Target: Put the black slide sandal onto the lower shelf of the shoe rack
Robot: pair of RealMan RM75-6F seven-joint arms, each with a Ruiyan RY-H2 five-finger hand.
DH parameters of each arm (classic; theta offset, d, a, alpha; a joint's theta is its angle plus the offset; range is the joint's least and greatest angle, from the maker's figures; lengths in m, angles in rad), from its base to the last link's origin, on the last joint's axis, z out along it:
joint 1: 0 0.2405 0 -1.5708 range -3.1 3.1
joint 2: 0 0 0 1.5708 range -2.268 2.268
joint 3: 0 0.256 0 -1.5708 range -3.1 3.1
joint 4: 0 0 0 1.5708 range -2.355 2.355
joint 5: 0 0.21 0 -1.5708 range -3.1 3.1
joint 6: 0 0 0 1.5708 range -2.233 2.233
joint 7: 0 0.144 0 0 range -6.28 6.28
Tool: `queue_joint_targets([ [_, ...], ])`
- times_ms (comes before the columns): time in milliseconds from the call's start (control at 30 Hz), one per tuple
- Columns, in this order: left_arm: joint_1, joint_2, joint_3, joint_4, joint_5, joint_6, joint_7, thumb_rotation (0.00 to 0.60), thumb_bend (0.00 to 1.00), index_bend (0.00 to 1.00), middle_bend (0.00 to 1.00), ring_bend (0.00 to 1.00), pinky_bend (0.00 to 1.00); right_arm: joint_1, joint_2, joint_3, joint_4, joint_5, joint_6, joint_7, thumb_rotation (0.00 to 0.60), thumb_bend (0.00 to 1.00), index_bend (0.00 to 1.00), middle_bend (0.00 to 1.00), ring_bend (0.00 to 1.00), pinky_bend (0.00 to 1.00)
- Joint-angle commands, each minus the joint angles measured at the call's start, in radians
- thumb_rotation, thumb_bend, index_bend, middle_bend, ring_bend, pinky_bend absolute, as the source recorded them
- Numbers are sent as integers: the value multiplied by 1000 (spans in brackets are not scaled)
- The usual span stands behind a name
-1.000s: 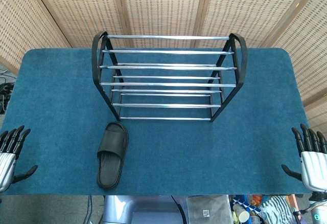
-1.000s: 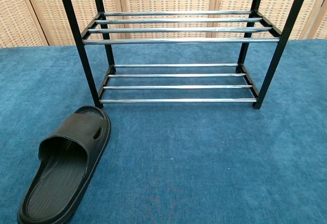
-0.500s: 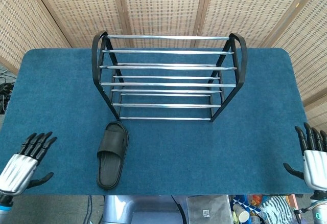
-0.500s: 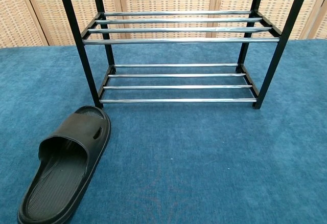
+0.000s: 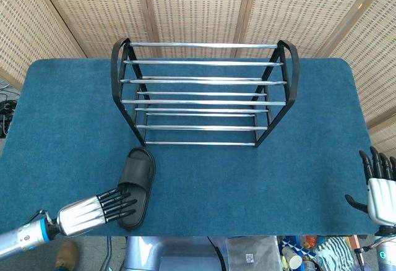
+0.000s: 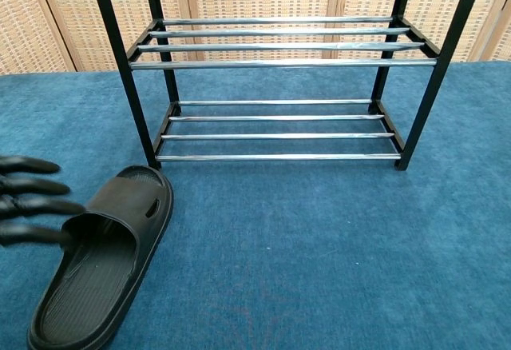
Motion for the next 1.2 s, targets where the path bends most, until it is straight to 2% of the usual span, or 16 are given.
queue_joint_targets([
  [33,-116,-76,29,127,75,-25,-77,600,181,0,0,0,0,5,-6,8,10,15,-6,-1,600,0,0,0,0,0],
  [367,-230,-201,75,308,70,-21,-198,600,186,0,0,0,27,15,-9,27,32,66,-26,9,600,0,0,0,0,0],
  [967,-340,-323,165,441,38,-54,-245,600,187,1,0,0,83,25,-8,38,44,107,-43,17,600,0,0,0,0,0],
  [1067,-355,-340,176,449,31,-60,-246,600,187,80,43,60,152,28,-9,40,48,112,-48,18,600,0,0,0,0,0],
  [1200,-365,-354,189,461,14,-55,-249,600,187,322,238,228,269,35,-9,41,51,119,-60,22,600,0,0,0,0,0],
])
